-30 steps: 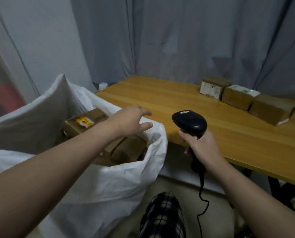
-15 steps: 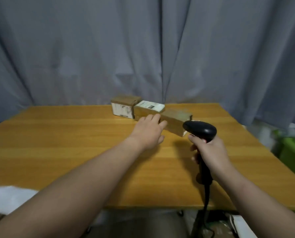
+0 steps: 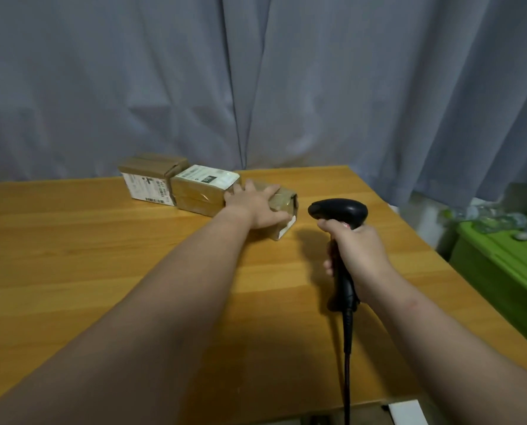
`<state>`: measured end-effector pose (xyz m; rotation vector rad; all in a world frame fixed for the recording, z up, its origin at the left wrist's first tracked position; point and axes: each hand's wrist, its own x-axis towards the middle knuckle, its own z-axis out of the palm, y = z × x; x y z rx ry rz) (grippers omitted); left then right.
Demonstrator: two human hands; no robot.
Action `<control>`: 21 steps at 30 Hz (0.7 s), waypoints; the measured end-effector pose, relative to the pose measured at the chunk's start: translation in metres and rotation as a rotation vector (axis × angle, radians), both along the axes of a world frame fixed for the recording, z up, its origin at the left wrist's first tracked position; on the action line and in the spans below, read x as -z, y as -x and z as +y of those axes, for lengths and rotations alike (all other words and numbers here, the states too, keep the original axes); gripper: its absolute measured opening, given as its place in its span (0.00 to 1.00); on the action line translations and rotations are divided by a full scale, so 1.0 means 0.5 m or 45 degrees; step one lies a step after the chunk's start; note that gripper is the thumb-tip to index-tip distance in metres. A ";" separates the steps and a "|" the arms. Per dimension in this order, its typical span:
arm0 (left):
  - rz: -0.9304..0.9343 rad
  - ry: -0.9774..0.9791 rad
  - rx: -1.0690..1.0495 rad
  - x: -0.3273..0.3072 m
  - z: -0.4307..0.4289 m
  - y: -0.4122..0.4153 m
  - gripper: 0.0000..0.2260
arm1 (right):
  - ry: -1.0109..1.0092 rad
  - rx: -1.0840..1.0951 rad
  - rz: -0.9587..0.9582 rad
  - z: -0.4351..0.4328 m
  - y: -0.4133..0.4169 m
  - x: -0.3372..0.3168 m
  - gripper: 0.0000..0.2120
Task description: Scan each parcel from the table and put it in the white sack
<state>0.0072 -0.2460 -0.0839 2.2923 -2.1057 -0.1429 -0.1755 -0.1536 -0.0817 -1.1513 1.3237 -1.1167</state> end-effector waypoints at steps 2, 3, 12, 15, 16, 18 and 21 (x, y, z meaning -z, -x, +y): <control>0.028 0.008 0.056 -0.004 0.016 0.001 0.34 | -0.012 0.010 -0.015 -0.001 0.009 0.003 0.12; 0.045 0.019 0.091 -0.003 0.034 0.003 0.33 | -0.016 0.015 -0.036 0.000 0.013 0.003 0.12; 0.246 -0.015 0.425 0.017 0.340 -0.046 0.35 | -0.029 -0.137 -0.105 0.132 0.004 0.013 0.06; 0.350 -0.067 0.440 0.014 0.455 -0.097 0.29 | -0.064 -0.177 -0.152 0.208 -0.014 0.031 0.06; 0.365 -0.063 0.437 0.010 0.485 -0.114 0.28 | -0.077 -0.180 -0.195 0.230 -0.023 0.035 0.05; 0.336 -0.090 0.390 -0.002 0.537 -0.141 0.27 | -0.101 -0.204 -0.263 0.271 -0.046 0.048 0.04; 0.239 -0.087 0.279 -0.018 0.587 -0.158 0.21 | -0.129 -0.232 -0.331 0.316 -0.082 0.074 0.09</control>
